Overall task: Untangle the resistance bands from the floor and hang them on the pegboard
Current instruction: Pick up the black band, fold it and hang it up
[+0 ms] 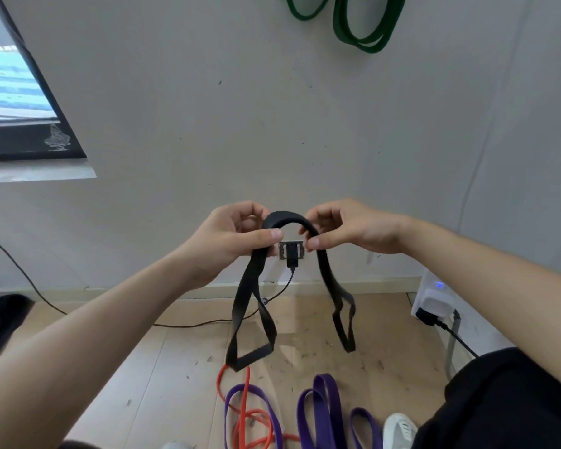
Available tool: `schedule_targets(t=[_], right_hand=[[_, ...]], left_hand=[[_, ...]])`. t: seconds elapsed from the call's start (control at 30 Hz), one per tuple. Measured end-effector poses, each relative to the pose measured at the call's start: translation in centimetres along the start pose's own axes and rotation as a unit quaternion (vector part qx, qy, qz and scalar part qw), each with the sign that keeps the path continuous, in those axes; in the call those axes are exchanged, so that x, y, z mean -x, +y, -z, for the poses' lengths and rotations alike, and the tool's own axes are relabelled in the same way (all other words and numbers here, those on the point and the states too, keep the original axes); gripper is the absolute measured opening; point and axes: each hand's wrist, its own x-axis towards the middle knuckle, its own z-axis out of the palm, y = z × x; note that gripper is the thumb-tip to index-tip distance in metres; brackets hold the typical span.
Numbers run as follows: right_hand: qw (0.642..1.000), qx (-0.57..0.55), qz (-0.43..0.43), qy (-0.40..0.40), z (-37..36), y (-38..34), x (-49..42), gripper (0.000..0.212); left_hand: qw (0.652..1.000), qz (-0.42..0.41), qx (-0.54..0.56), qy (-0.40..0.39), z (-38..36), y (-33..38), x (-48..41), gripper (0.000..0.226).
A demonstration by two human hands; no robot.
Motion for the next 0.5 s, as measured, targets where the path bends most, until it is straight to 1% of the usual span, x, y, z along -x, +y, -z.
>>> schedule_targets(t=[0.07,0.1,0.2,0.3,0.4,0.5], right_hand=[[1.000,-0.006,0.028,-0.001,-1.0,-0.9,-0.3,0.034],[0.999,-0.003,0.043,0.004,-1.4,-1.3,-0.5,0.033],[0.997,0.019,0.064,0.035,-2.0,-1.9,-0.8,0.022],[0.996,0.027,0.064,0.055,-2.1,-1.9,-1.0,0.013],[0.995,-0.018,0.074,0.057,-2.4,-2.2,-1.0,0.008],[0.994,-0.059,0.076,0.049,-2.2,-2.5,-0.9,0.007]], left_hand=[[1.000,0.001,-0.011,-0.016,-0.5,0.2,0.1,0.031],[1.000,0.002,-0.016,-0.021,-0.7,0.2,0.1,0.032],[0.999,0.008,-0.033,-0.022,-0.7,-0.1,0.0,0.035],[0.998,0.012,-0.064,-0.014,-0.4,-0.5,-0.2,0.026],[0.997,0.002,-0.076,-0.004,-0.3,-0.7,-0.4,0.030],[0.998,-0.001,-0.065,0.004,-0.1,-0.7,-0.6,0.033]])
